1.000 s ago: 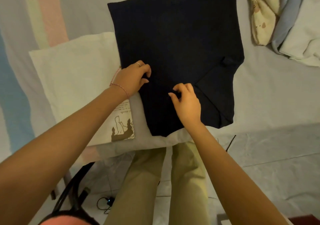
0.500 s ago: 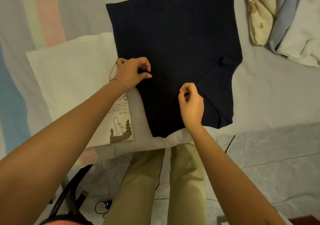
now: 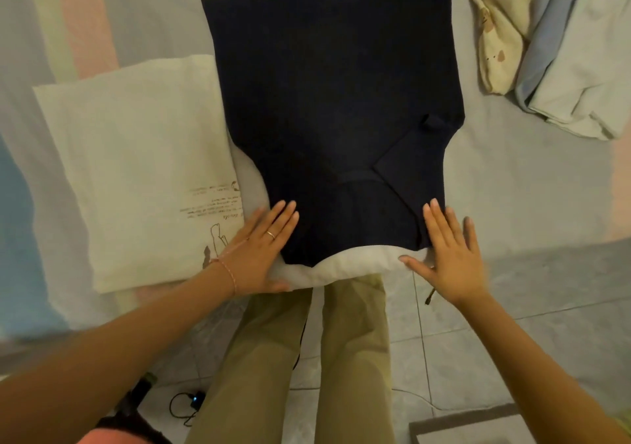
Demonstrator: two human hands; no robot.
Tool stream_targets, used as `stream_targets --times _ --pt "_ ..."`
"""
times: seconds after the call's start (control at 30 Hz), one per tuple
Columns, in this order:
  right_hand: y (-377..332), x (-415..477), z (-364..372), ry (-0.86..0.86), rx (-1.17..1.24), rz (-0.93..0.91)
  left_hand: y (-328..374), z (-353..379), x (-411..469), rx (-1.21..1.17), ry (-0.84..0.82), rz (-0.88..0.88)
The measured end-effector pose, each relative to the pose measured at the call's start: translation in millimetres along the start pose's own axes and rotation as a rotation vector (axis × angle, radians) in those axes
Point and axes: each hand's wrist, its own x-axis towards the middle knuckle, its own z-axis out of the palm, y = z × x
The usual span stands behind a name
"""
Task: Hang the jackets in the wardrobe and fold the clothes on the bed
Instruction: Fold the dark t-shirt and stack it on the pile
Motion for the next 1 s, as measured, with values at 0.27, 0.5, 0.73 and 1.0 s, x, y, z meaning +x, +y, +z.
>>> stream_targets --times 0.27,0.5,0.73,1.0 --pt "11.5 29.8 -23.8 0.144 -0.068 -0.263 -3.7 -7.3 17.5 -0.019 0.253 0.037" --pt "2.7 48.6 -76.1 -0.150 -0.006 -0.308 -5.4 -44.9 26.5 -0.465 0.192 -0.131" --pt "-11.8 48.4 -126.8 -1.082 0.357 -0.198 -4.5 -82.2 5.3 -1.184 -0.684 -0.191" --pt "38.0 108.0 -146.8 -0.663 0.908 0.113 -59.6 -96.5 18.3 -1.813 -0.032 -0.628"
